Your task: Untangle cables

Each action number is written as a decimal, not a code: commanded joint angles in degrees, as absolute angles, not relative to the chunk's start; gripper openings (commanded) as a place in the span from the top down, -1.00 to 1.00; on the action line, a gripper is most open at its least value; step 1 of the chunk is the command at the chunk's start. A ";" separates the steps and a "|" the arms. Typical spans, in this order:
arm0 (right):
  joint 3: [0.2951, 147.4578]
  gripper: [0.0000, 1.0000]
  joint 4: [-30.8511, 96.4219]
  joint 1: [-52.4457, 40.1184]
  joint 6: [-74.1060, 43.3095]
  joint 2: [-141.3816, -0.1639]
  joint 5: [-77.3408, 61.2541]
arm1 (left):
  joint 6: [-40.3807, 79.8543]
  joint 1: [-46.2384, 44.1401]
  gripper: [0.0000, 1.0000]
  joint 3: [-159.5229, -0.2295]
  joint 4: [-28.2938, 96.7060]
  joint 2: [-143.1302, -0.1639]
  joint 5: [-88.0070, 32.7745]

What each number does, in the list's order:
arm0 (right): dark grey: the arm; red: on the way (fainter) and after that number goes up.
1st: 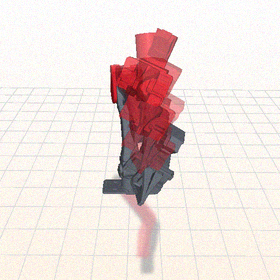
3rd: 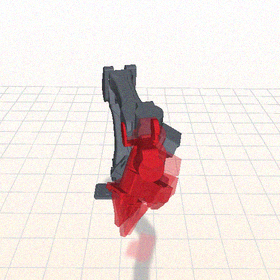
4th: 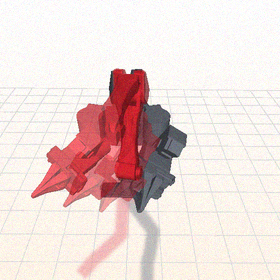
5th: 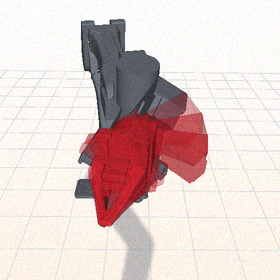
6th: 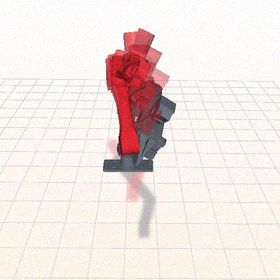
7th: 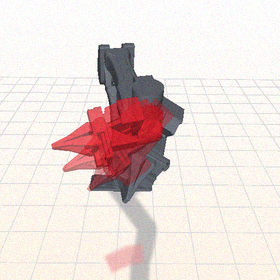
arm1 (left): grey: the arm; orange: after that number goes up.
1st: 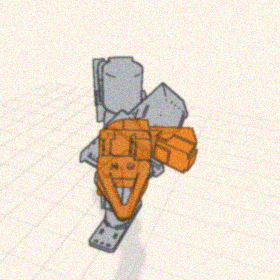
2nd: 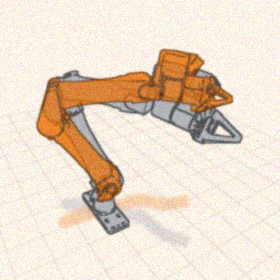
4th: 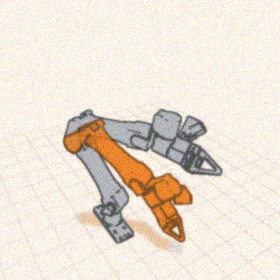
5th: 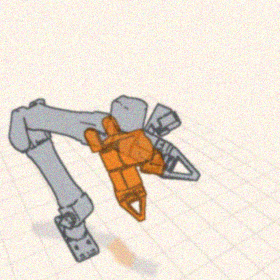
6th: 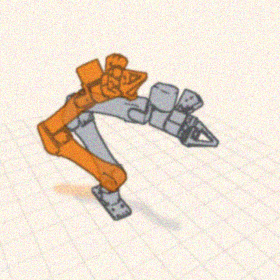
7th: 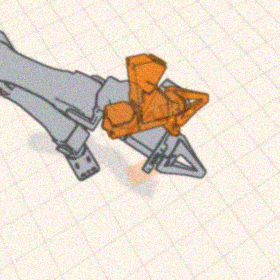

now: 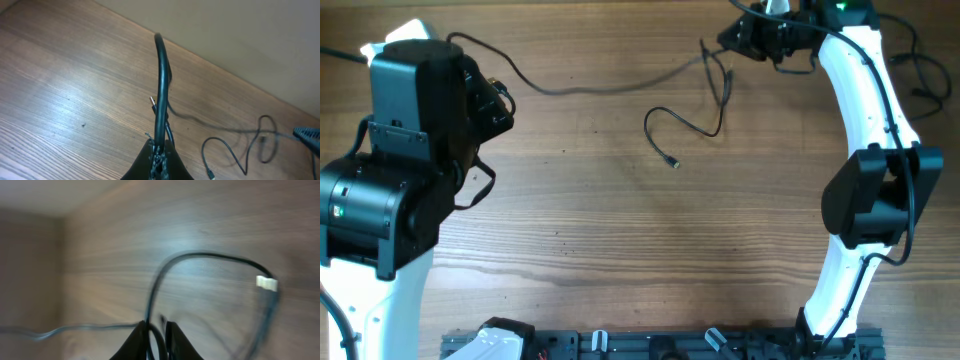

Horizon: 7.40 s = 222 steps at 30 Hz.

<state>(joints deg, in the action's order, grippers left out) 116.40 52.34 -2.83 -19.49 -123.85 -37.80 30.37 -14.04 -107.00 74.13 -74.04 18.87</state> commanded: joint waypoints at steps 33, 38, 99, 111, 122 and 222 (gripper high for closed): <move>113.99 -0.25 48.90 -14.41 -12.58 -123.13 -36.16 | 11.92 -17.21 -0.10 -105.19 91.20 -92.44 -17.54; 113.99 -0.25 50.17 -13.17 -11.97 -123.13 -36.03 | 10.87 -19.27 -1.00 -104.03 89.38 -95.68 -17.54; 113.86 -0.30 24.95 -46.22 -47.59 -143.41 -30.17 | 18.26 17.54 -1.00 -80.62 58.87 -89.27 -7.75; 113.86 -0.19 19.00 -50.46 -54.28 -150.56 -24.60 | 19.16 22.72 -1.00 -80.62 57.58 -89.27 -2.92; 114.19 0.91 20.16 -48.34 -39.79 -148.53 -29.52 | 20.18 27.18 -1.00 -80.62 57.71 -89.27 -2.94; 113.86 -0.54 65.63 -7.16 -14.59 -133.12 -29.32 | 14.59 -8.84 -1.00 -80.62 56.97 -80.68 -10.83</move>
